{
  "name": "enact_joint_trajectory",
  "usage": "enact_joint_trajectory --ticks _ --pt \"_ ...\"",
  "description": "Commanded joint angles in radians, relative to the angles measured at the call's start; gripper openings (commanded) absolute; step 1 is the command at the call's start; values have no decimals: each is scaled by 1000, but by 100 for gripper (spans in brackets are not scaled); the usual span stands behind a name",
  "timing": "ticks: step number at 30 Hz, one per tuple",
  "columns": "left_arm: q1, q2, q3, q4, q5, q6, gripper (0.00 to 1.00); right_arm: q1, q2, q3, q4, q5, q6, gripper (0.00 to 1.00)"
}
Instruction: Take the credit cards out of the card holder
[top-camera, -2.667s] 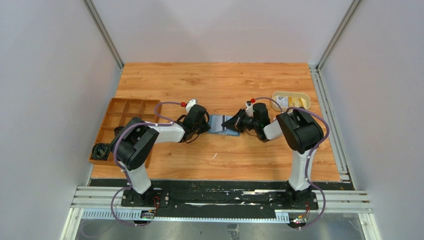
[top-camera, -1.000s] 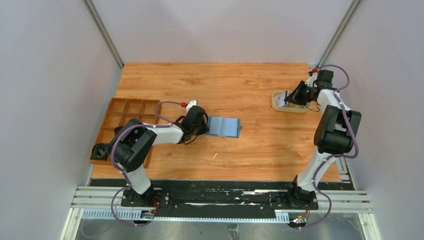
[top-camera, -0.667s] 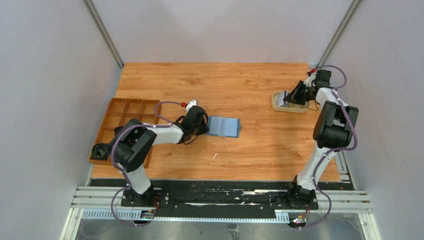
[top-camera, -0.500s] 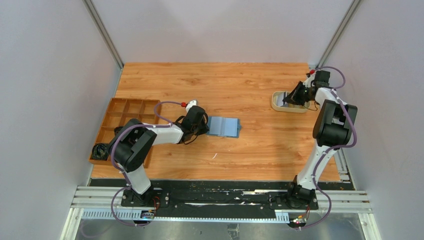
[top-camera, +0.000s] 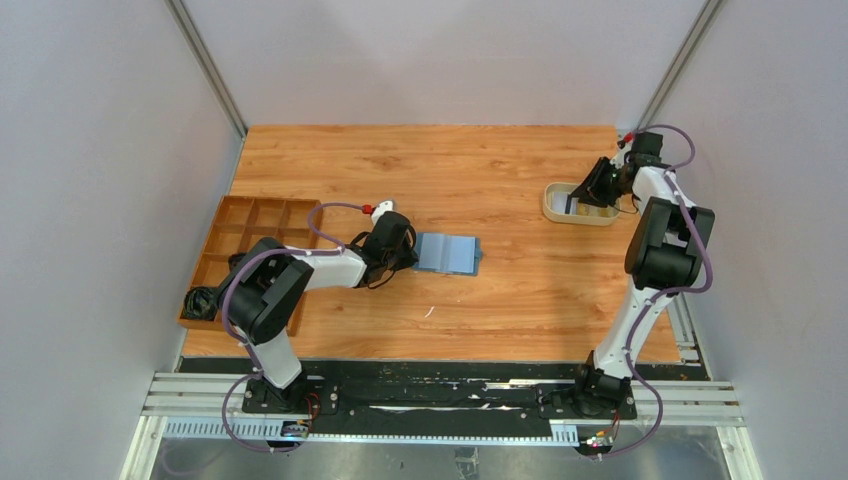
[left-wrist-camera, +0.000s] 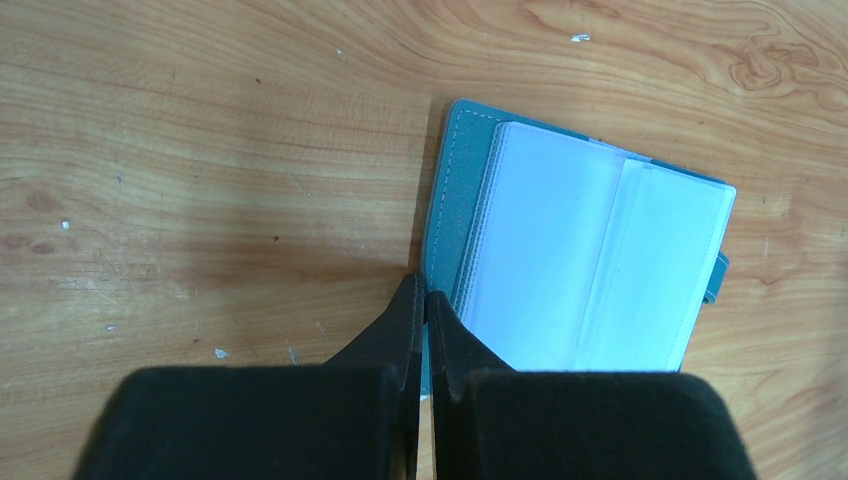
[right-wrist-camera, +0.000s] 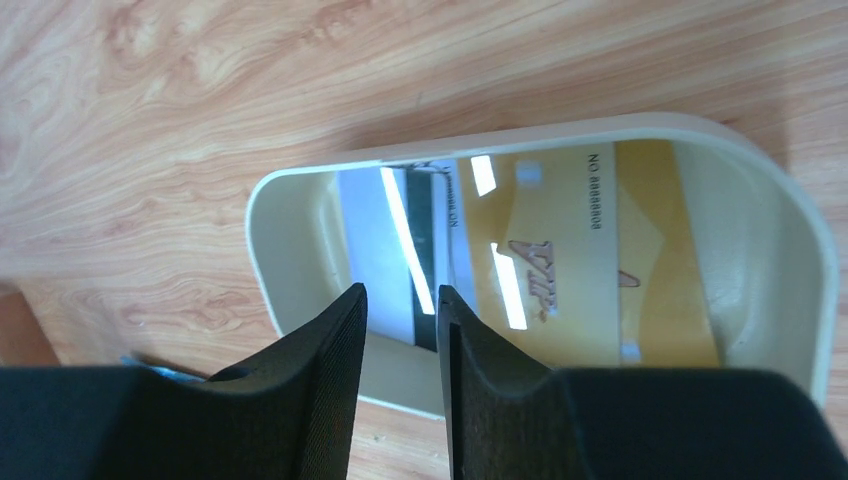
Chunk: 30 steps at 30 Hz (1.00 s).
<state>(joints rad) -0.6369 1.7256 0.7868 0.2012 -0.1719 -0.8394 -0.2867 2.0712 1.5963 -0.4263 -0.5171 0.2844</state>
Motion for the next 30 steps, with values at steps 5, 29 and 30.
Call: enact_joint_trajectory --ticks 5,29,30 --pt "2 7 -45 -132 2 35 0 -2 75 84 -124 119 -55 37" --pt "1 -7 -76 -130 -15 35 0 72 175 198 -189 210 -58 38" --pt "2 -7 -78 -130 -14 32 0 72 170 191 -190 221 -62 38"
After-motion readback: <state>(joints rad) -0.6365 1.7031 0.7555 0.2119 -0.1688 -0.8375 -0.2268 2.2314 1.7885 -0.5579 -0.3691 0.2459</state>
